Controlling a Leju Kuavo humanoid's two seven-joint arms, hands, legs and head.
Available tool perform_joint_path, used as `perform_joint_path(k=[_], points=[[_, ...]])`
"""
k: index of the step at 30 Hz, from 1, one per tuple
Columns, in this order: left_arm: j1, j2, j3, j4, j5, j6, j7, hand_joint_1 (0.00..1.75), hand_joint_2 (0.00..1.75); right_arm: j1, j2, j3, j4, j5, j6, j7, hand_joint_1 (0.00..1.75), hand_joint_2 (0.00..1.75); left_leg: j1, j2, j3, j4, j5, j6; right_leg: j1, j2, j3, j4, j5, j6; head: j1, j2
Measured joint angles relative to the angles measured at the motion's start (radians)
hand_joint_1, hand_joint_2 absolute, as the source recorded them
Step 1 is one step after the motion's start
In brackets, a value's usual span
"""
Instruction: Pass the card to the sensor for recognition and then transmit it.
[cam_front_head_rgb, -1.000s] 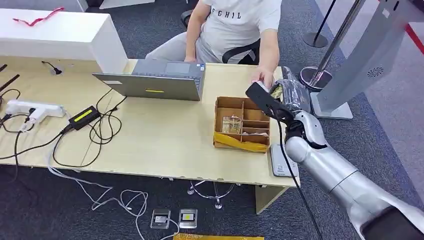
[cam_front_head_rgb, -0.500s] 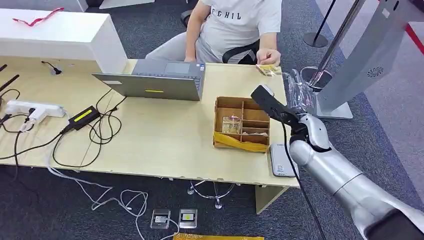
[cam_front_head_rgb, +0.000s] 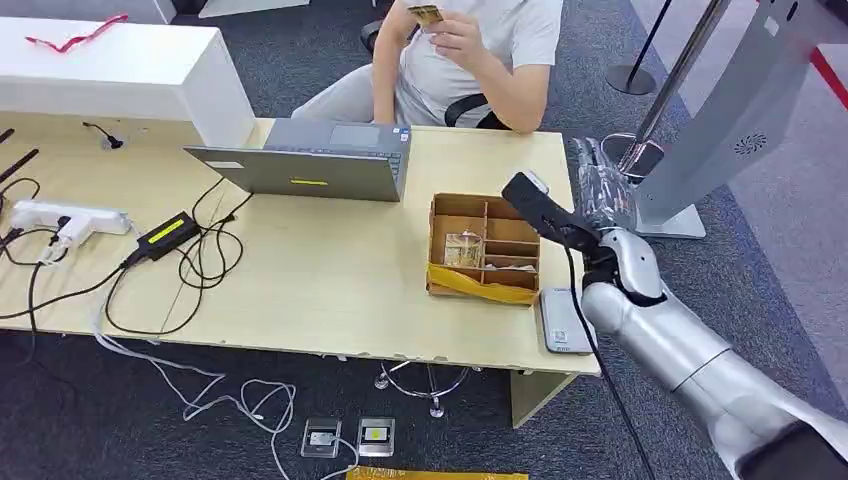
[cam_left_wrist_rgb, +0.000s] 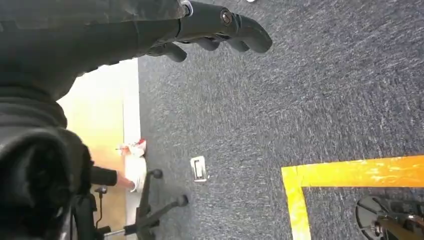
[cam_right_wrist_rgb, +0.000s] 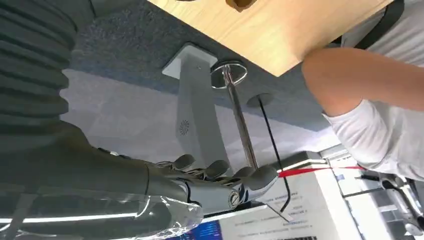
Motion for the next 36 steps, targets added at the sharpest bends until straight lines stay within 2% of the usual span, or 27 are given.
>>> perform_joint_path(k=[6,10,16,22,29,36], points=[[0.002,0.000,0.000,0.000,0.004,-0.006,0.000,0.00,0.00,0.026,-0.065,-0.005,-0.118,0.015,0.030,0.053,0.00,1.75,0.000,0.000,0.000,0.000,0.000,0.000,0.000,0.000,0.000,0.000,0.000,0.000,0.000,0.000],[0.004,0.000,0.000,0.000,0.008,-0.011,0.002,0.00,0.00,0.046,-0.120,-0.006,-0.230,0.004,0.098,0.104,0.00,1.75,0.000,0.000,0.000,0.000,0.000,0.000,0.000,0.000,0.000,0.000,0.000,0.000,0.000,0.000],[0.004,0.000,0.000,0.000,0.010,-0.011,-0.003,0.00,0.00,0.064,-0.190,0.003,-0.389,-0.020,0.148,0.151,0.00,1.75,0.000,0.000,0.000,0.000,0.000,0.000,0.000,0.000,0.000,0.000,0.000,0.000,0.000,0.000],[0.004,0.000,0.000,0.000,0.014,-0.004,-0.022,0.00,0.00,0.089,-0.208,0.033,-0.442,-0.035,0.150,0.143,0.00,1.75,0.000,0.000,0.000,0.000,0.000,0.000,0.000,0.000,0.000,0.000,0.000,0.000,0.000,0.000],[0.004,0.000,0.000,0.000,0.006,-0.009,-0.017,0.00,0.00,0.157,-0.225,0.064,-0.441,-0.045,0.137,0.127,0.00,1.75,0.000,0.000,-0.001,0.000,0.000,0.000,0.000,0.000,0.000,0.000,0.000,0.000,0.000,0.000],[0.004,0.000,0.000,0.000,0.000,0.003,-0.016,0.00,0.00,0.195,-0.224,0.088,-0.417,0.003,0.132,0.101,0.00,1.75,0.000,0.000,-0.001,0.000,0.000,0.000,0.000,0.000,0.000,0.000,0.000,0.000,0.000,0.000]])
